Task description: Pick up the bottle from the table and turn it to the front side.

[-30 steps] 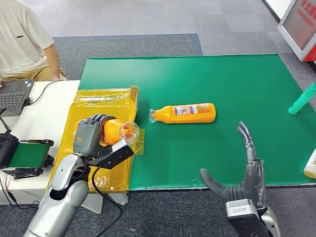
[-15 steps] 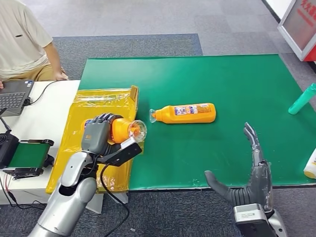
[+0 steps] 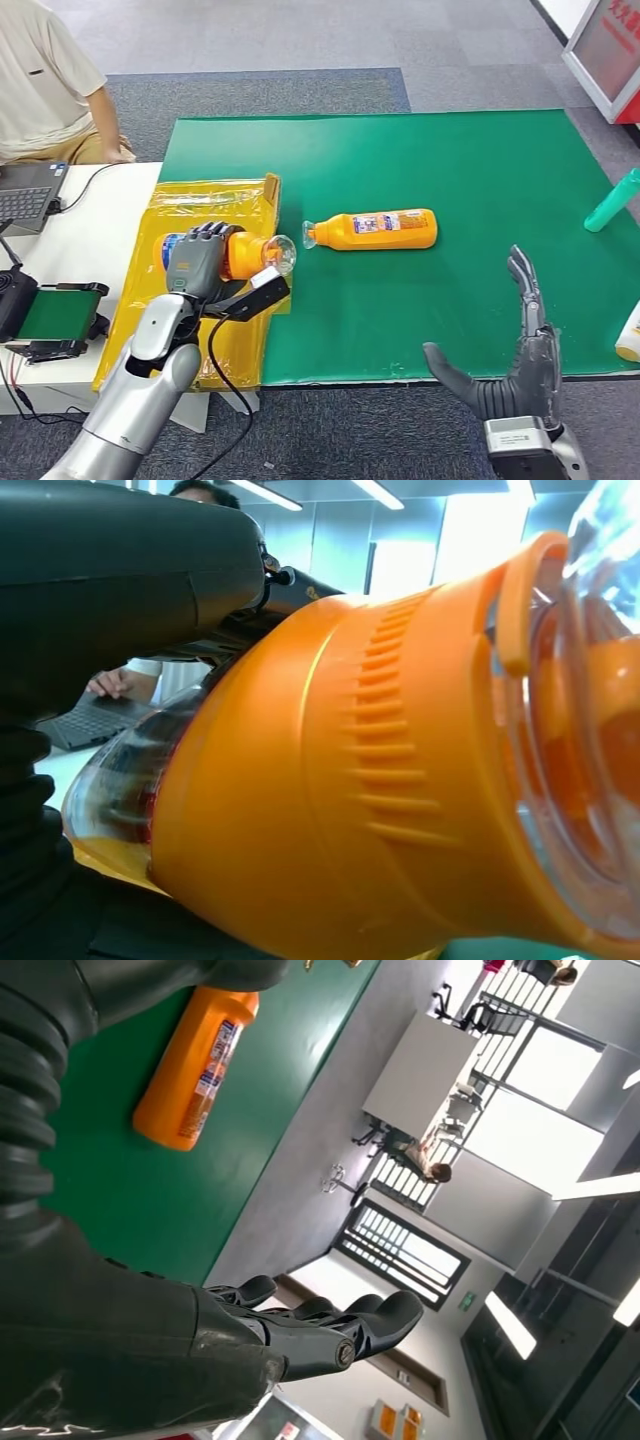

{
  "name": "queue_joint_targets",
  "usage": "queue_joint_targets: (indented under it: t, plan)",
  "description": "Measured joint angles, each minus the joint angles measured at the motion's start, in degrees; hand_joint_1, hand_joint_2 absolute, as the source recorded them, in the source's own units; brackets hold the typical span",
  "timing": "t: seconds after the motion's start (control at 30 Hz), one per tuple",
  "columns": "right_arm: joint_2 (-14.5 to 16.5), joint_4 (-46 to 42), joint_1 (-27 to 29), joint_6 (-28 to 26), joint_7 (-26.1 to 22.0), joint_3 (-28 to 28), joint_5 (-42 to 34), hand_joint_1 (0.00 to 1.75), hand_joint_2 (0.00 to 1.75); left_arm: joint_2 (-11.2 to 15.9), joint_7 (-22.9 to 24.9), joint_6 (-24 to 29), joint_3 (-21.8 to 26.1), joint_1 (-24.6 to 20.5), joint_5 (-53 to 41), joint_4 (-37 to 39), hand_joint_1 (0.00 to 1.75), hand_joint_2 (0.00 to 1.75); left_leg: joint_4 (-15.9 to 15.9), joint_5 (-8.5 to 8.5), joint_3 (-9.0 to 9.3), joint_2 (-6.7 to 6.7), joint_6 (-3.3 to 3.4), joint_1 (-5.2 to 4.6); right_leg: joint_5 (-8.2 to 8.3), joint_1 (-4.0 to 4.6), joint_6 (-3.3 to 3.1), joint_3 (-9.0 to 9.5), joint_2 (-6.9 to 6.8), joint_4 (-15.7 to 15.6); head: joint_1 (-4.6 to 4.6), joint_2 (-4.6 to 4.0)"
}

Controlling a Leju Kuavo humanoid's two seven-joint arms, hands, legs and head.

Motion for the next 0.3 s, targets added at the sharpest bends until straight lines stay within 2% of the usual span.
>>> queue_joint_targets:
  t: [0.3]
  plan:
    - [0.48,-0.33,0.06,-1.2,-0.38,-0.02,1.24,0.0,1.75,0.13,-0.39,0.03,0.01,-0.46,-0.25,2.69,1.75,1.75,0.0,-0.01,0.0,0.0,0.0,0.0,0.0,0.0,0.0,0.0,0.0,0.0,0.0,-0.01]
